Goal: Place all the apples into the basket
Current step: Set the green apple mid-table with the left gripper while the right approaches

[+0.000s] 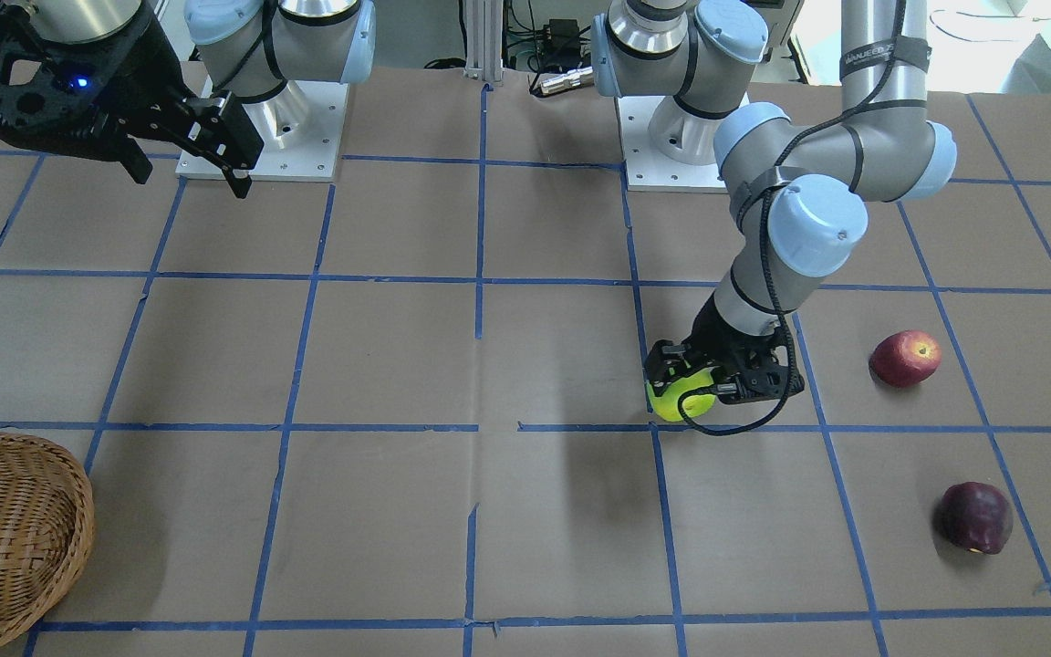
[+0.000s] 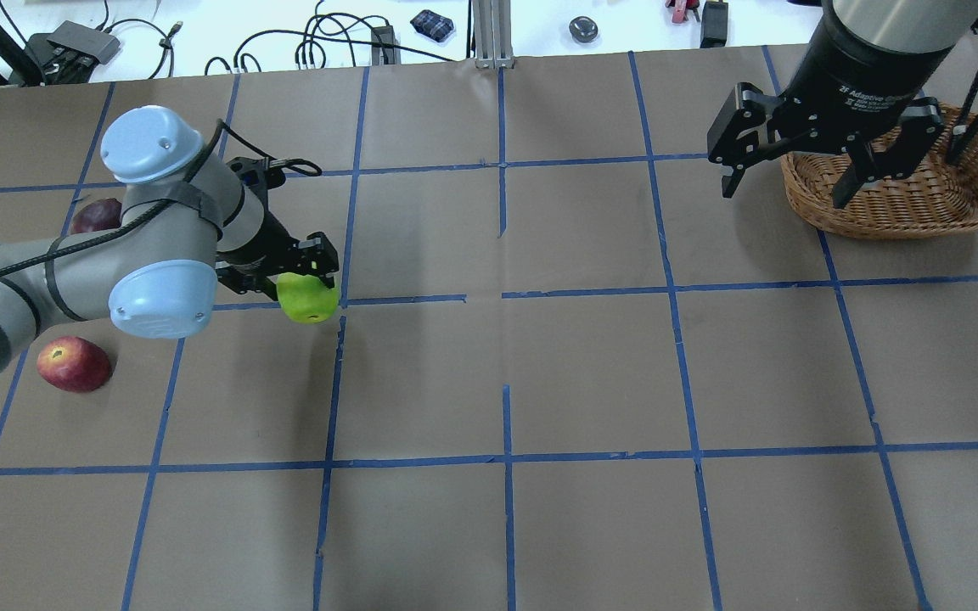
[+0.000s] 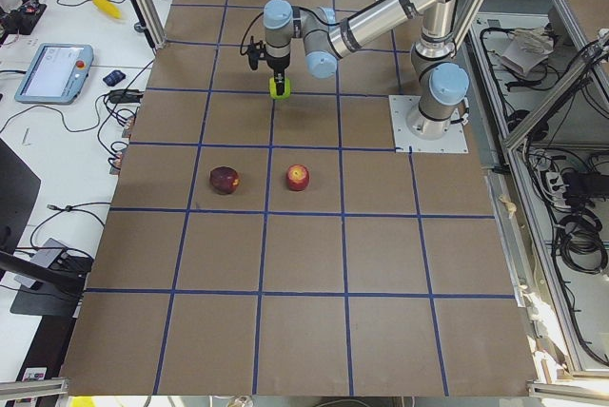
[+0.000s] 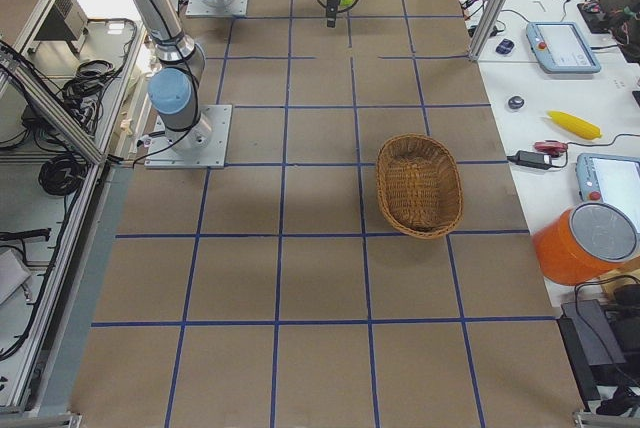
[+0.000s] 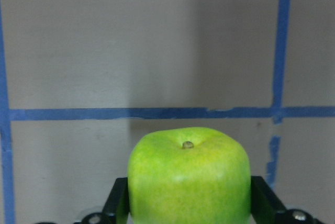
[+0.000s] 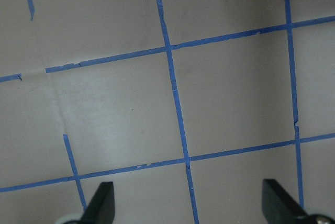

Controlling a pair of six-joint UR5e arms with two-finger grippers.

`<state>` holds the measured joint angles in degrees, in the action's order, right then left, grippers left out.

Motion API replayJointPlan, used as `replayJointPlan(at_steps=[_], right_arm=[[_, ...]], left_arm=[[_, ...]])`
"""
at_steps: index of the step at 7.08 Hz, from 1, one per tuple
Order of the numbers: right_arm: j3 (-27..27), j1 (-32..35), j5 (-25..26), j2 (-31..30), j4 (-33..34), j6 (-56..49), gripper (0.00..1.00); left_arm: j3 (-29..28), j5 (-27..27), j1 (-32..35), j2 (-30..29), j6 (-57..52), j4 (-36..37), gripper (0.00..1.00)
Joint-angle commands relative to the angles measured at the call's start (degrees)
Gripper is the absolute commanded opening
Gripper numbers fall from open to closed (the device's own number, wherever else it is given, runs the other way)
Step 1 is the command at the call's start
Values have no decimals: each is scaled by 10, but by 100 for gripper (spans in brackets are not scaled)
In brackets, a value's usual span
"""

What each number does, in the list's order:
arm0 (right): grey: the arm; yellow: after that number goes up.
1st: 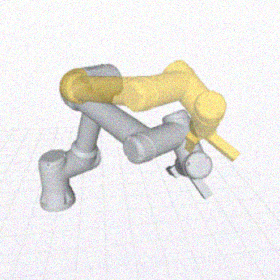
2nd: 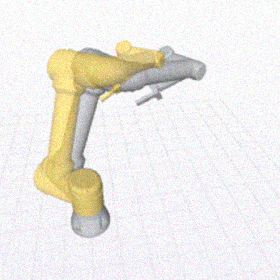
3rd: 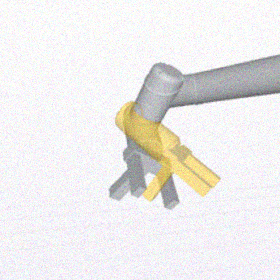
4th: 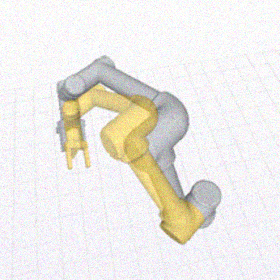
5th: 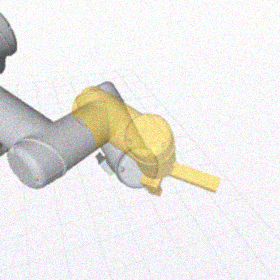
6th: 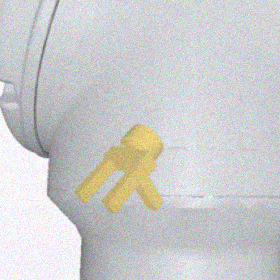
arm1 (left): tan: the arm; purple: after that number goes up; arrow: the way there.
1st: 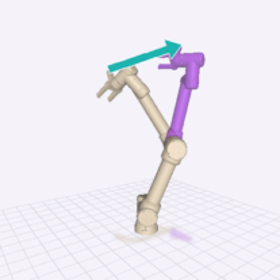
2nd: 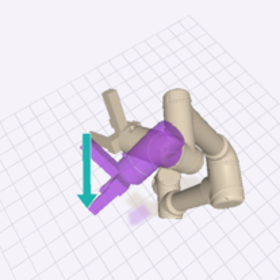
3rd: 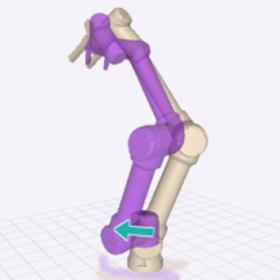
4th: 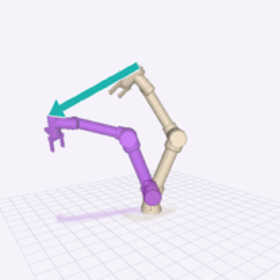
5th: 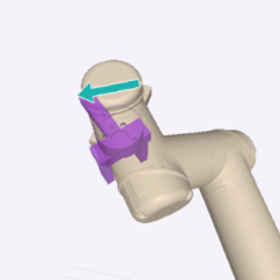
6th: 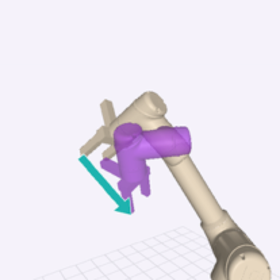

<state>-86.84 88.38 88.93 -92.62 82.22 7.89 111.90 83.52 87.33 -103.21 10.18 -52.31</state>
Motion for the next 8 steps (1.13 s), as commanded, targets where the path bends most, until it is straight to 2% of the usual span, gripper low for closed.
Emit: replayJointPlan(at_steps=[1, 2, 3, 4, 5, 8], right_arm=[[0, -6, -1, 2, 7, -1, 100], [0, -8, 0, 3, 11, 5, 100], [-1, -8, 0, 8, 12, 8, 100], [0, -12, -2, 20, 12, 10, 100], [-1, -27, 0, 31, 11, 9, 100], [-1, -43, -2, 50, 13, 9, 100]], left_arm=[[-56, -54, 93, -38, 209, 4, 9], [-76, -95, 140, -72, 295, 13, 9], [-85, -98, 172, -97, 350, 41, 9], [-86, -98, 177, -111, 362, 53, 30], [-85, -93, 178, -121, 360, 55, 99], [-112, -88, 153, -104, 341, 40, 100]])
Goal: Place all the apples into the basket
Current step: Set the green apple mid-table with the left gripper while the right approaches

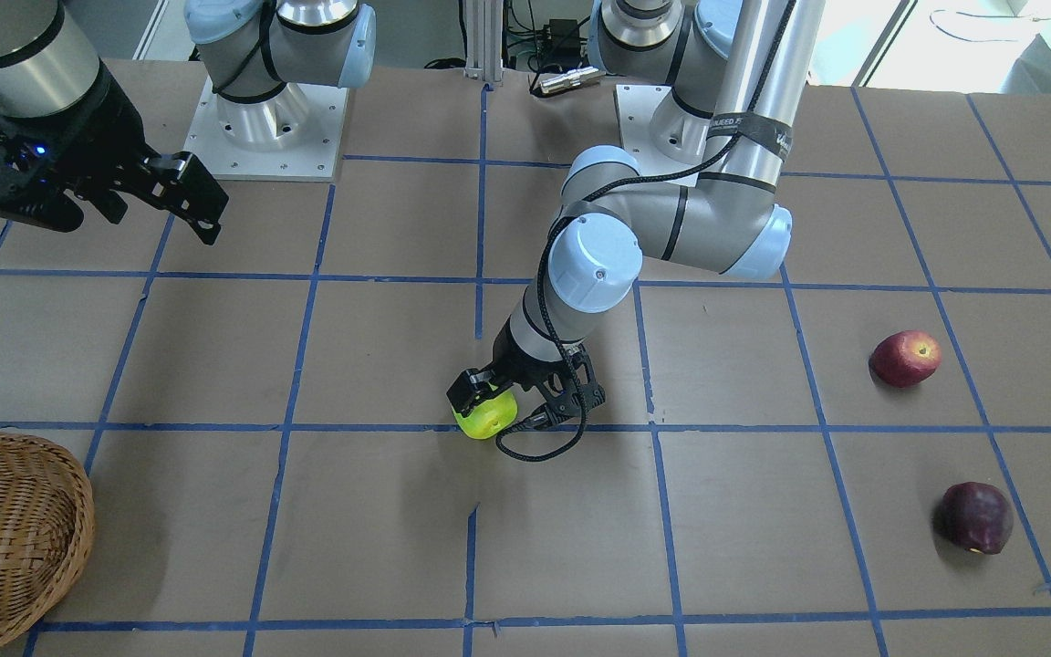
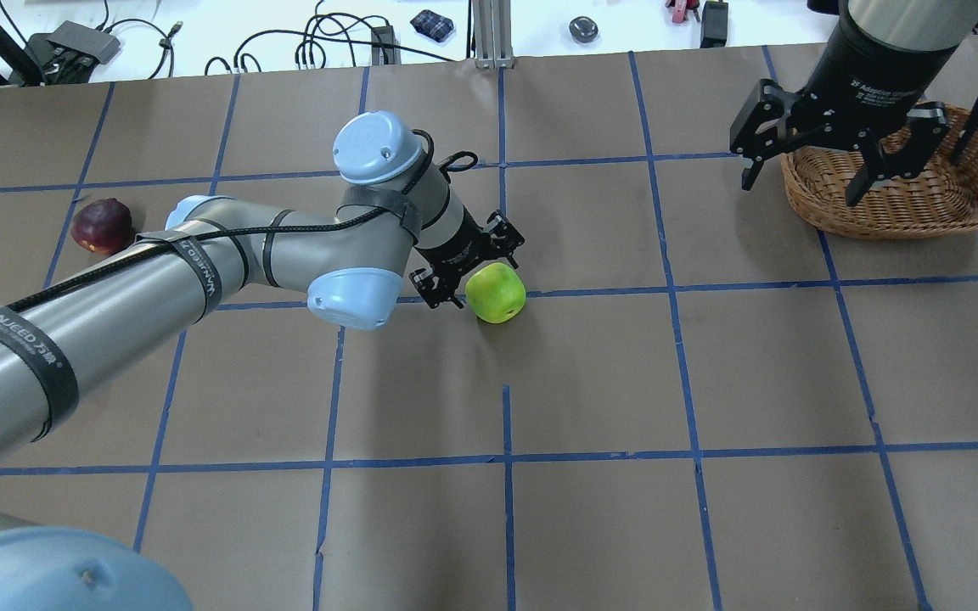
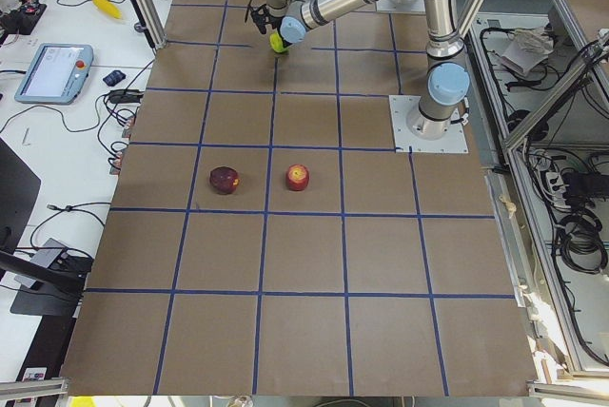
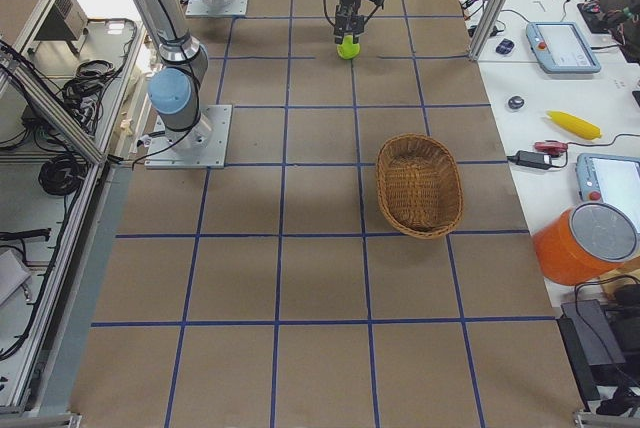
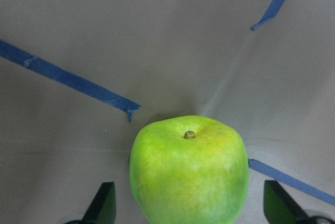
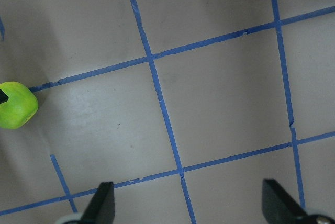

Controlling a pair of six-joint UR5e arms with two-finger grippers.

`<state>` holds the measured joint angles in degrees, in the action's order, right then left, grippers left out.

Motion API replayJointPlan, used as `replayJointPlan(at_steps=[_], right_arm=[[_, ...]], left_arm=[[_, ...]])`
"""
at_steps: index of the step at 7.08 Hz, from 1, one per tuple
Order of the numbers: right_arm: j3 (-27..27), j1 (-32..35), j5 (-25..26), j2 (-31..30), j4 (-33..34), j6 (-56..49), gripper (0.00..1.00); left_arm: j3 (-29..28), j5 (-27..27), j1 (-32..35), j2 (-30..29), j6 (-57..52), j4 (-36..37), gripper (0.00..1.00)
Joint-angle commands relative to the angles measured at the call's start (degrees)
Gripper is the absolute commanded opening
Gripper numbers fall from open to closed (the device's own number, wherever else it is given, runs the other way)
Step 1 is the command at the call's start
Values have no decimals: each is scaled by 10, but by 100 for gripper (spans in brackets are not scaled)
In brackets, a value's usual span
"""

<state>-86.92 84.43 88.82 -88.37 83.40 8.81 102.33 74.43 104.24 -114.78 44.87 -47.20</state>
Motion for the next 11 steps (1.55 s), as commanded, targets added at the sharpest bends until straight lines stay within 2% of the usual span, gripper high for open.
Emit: replayJointPlan(at_steps=[1, 2, 3, 5, 6, 7, 8, 10, 11], right_arm=[[-2, -3, -1, 19, 1, 1, 100], [-9, -1, -10, 44, 5, 3, 100], [-13, 4, -18, 54, 62, 2, 100], [-17, 71, -55, 92, 93, 28, 100], [-17, 123, -56, 117, 150, 91, 100], [-17, 175, -54, 150, 178, 161, 100], [-18, 216, -52, 179, 226, 180, 100], [-24, 250, -46, 216, 255, 161, 100], [-31, 255, -49, 234, 294, 117, 100]], left_arm=[[-36, 2, -44, 27, -14, -62, 100], [-30, 37, -67, 52, -107, -95, 100], [-28, 92, -98, 77, -219, -154, 100], [-27, 151, -202, 131, -454, -289, 100], [-27, 190, -243, 154, -546, -303, 100], [-27, 245, -276, 162, -623, -298, 100], [-27, 247, -333, 160, -694, -295, 100], [-12, 233, -436, 128, -812, -280, 100], [20, 230, -451, 118, -853, -200, 100]])
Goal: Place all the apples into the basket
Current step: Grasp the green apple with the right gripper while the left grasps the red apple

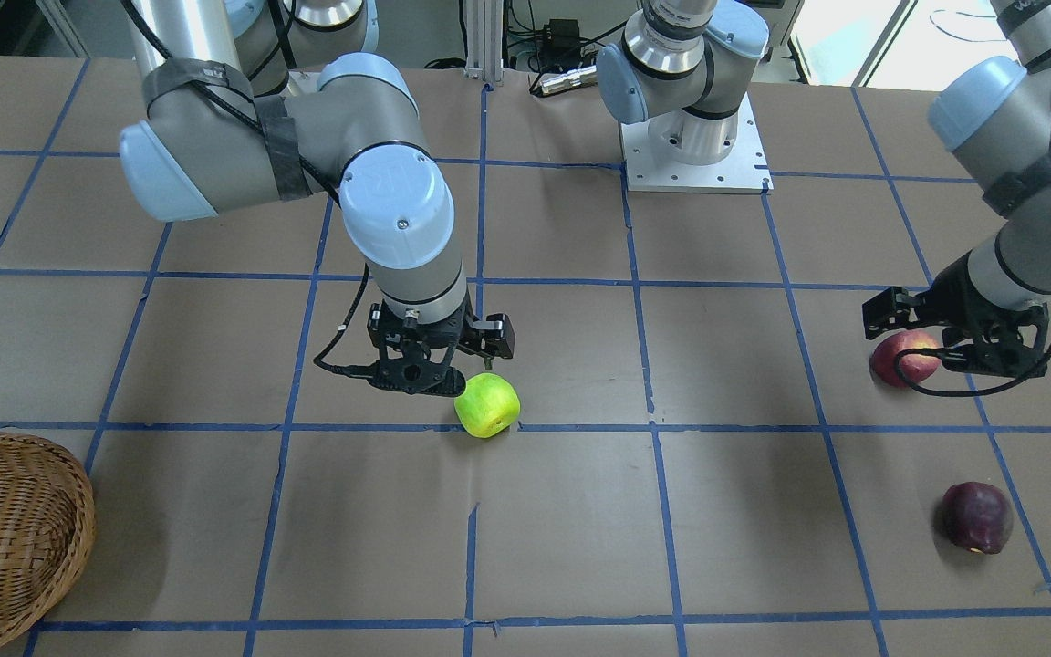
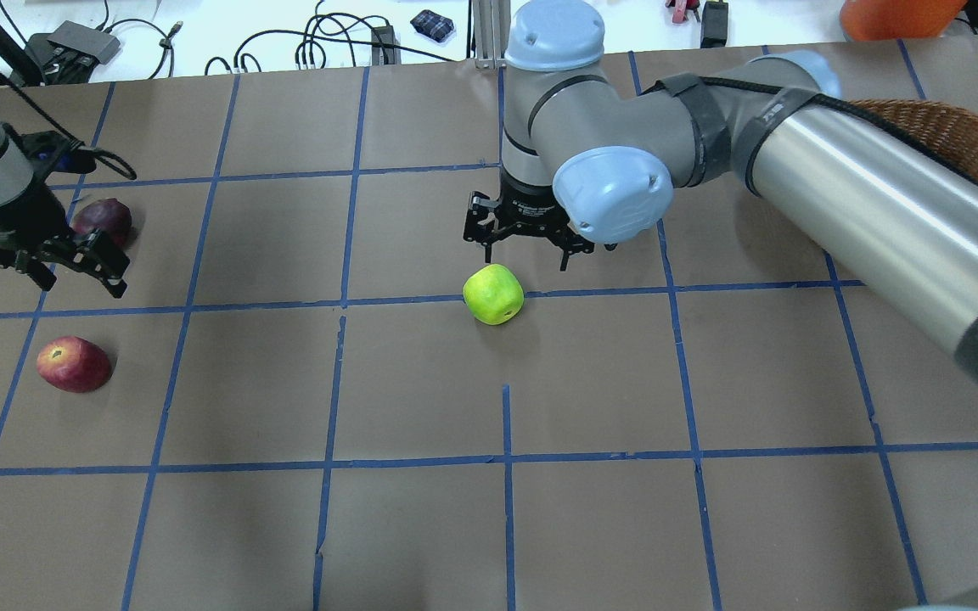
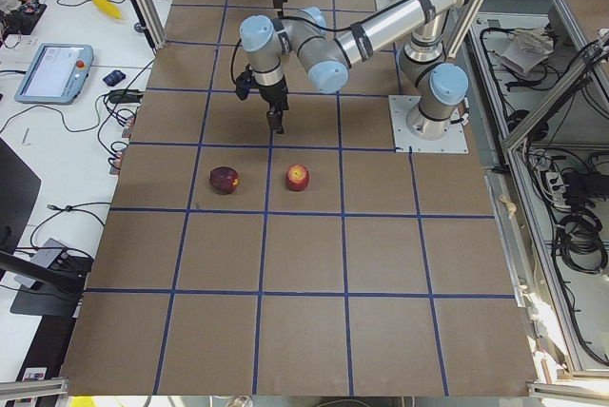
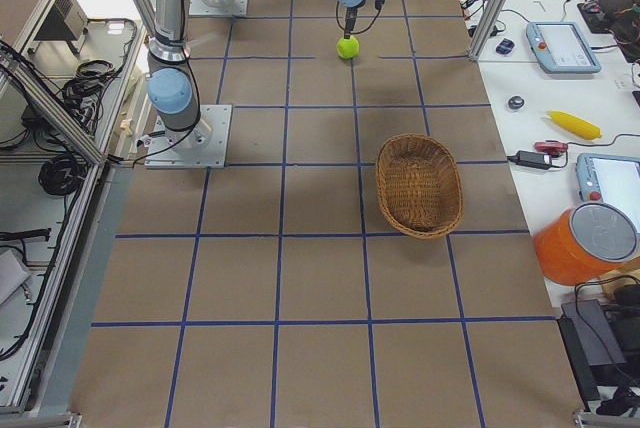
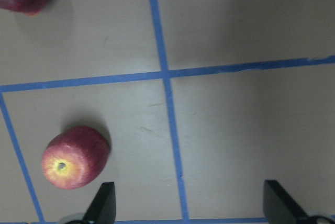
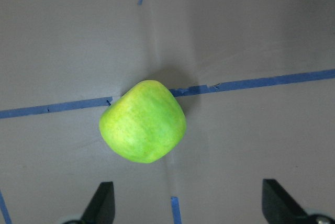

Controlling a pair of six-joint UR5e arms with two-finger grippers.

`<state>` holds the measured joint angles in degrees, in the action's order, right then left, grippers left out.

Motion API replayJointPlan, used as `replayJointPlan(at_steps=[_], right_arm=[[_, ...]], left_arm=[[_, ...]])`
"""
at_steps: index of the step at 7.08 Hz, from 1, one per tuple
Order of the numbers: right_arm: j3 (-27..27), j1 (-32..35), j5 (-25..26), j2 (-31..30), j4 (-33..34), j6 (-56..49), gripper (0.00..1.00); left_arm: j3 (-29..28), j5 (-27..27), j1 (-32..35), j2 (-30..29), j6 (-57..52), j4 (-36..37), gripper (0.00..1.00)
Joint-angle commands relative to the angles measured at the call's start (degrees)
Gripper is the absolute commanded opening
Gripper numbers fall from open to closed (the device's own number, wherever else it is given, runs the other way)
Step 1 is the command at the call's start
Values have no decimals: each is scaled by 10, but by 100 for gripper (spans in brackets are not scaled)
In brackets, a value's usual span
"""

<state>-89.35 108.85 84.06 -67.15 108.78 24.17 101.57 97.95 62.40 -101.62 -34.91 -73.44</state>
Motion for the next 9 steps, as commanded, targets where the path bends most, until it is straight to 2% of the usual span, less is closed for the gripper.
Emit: replayJointPlan(at_steps=[1, 2, 3, 5, 6, 9], right_arm=[[-21, 14, -1, 41, 114, -113, 100], [-44, 15, 1, 56, 151, -149, 100], [-70, 15, -5, 62, 204, -150, 100], [-94, 17, -13, 62, 216, -151, 100], [-92, 19, -20, 62, 215, -151, 100], [-94, 20, -12, 68, 217, -156, 100]], left_arm=[[66, -2, -39, -29, -150, 169, 100], [90, -5, -55, -40, -201, 231, 100], [94, -6, -78, -52, -203, 238, 100], [109, -17, -100, -60, -193, 227, 100], [125, -30, -100, -61, -186, 233, 100], [128, -26, -103, -87, -189, 231, 100]])
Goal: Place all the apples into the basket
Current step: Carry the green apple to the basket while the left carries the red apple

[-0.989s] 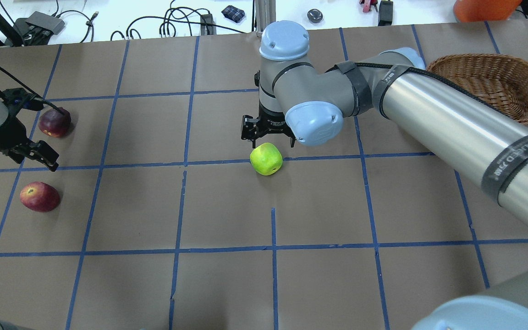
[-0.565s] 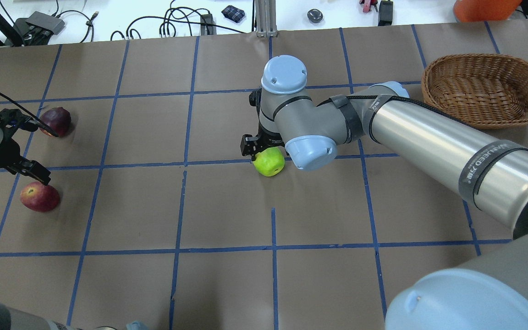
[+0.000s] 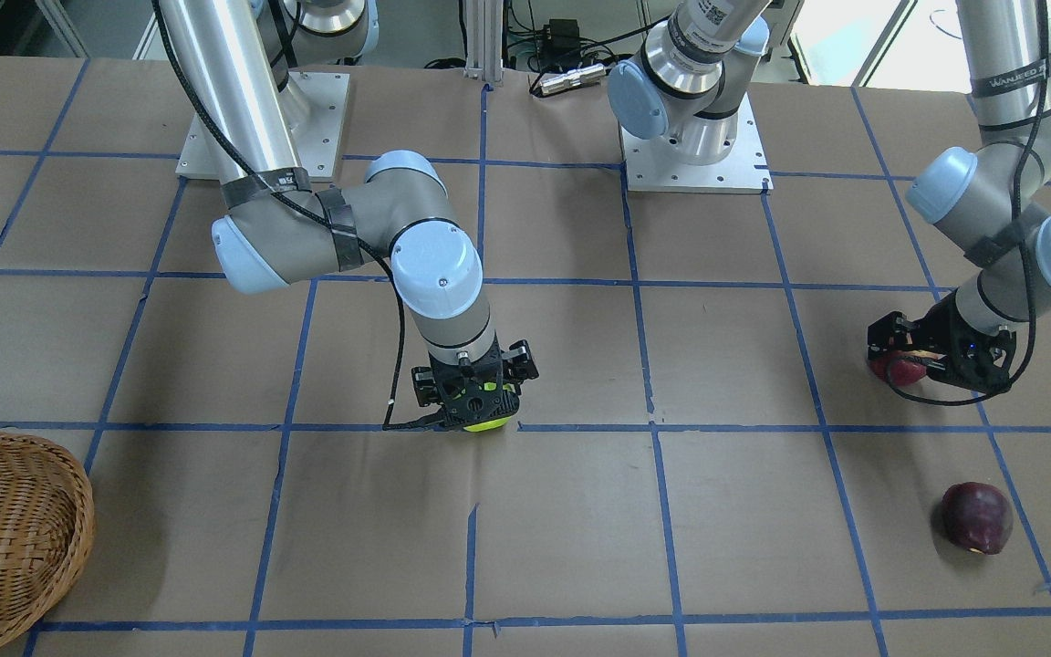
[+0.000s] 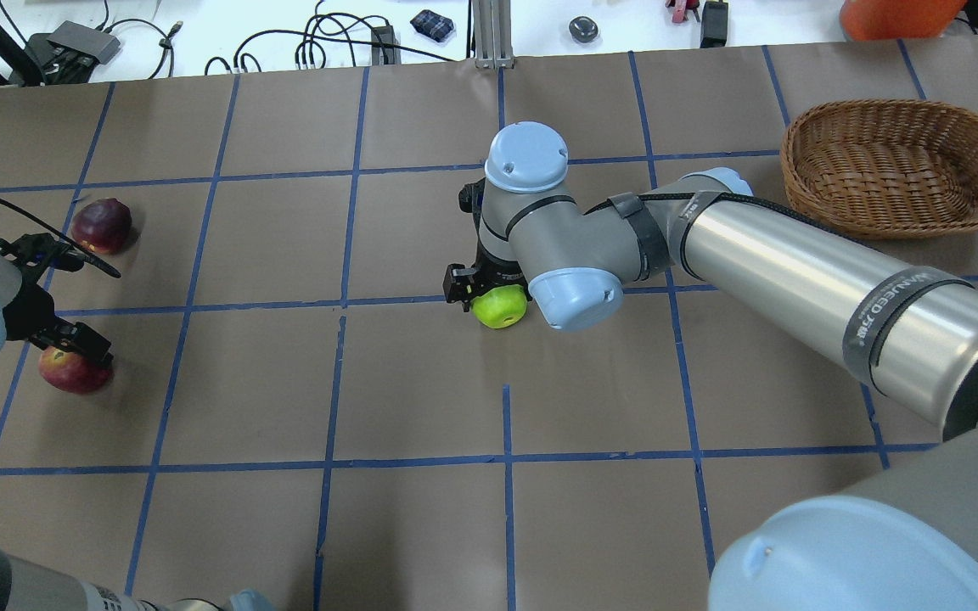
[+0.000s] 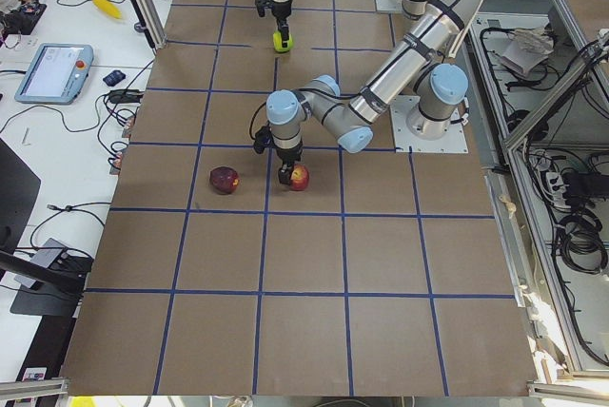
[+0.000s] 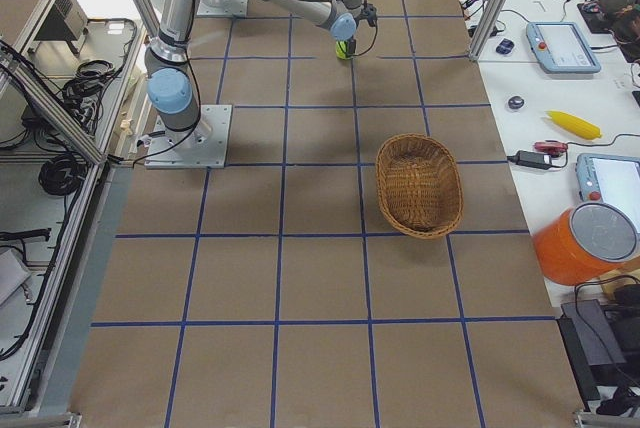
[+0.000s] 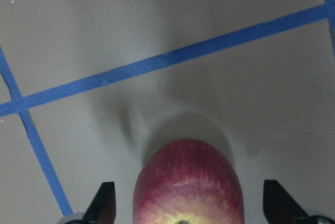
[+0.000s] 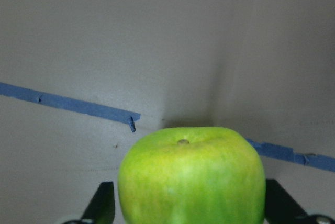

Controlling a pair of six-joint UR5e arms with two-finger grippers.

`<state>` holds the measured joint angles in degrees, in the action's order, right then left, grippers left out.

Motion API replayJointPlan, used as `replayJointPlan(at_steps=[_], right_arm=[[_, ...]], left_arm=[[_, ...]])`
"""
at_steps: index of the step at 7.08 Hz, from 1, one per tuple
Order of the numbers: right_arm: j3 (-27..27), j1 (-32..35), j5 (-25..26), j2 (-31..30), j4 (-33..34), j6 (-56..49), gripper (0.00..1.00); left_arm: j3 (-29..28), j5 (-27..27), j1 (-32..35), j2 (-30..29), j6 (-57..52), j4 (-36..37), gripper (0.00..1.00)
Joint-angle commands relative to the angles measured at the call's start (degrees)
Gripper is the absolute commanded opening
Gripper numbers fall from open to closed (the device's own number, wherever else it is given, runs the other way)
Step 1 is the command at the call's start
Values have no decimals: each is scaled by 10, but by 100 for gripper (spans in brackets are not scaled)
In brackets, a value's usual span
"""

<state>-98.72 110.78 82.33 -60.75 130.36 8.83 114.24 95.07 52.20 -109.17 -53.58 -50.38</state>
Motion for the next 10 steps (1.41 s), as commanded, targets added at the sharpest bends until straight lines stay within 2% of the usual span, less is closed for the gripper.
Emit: replayJointPlan(at_steps=[1, 2, 3, 4, 5, 6, 8, 9, 10], right_arm=[[4, -1, 7, 3, 2, -5, 42], [5, -7, 7, 4, 0, -4, 0], [9, -14, 9, -4, -6, -4, 0], [18, -29, 9, -20, -12, -3, 0], [36, -60, 8, -34, -46, -4, 0], [64, -96, 6, -47, -91, -5, 0], [129, -157, 9, -60, -166, -7, 0], [152, -193, 11, -60, -193, -46, 0], [157, -236, 16, -60, -202, -97, 0]], left_arm=[[2, 3, -1, -14, -3, -1, 100], [2, 0, -1, -15, 0, -3, 100], [-7, 0, -1, -12, 2, -6, 73], [-7, 1, 0, -10, 4, -13, 27], [-9, 2, 5, 6, 8, -36, 21], [-43, -1, 22, 8, 41, -80, 21], [-114, -14, 123, 24, 203, -171, 21], [-118, -41, 175, 30, 306, -176, 21], [-123, -46, 223, 35, 373, -176, 21]])
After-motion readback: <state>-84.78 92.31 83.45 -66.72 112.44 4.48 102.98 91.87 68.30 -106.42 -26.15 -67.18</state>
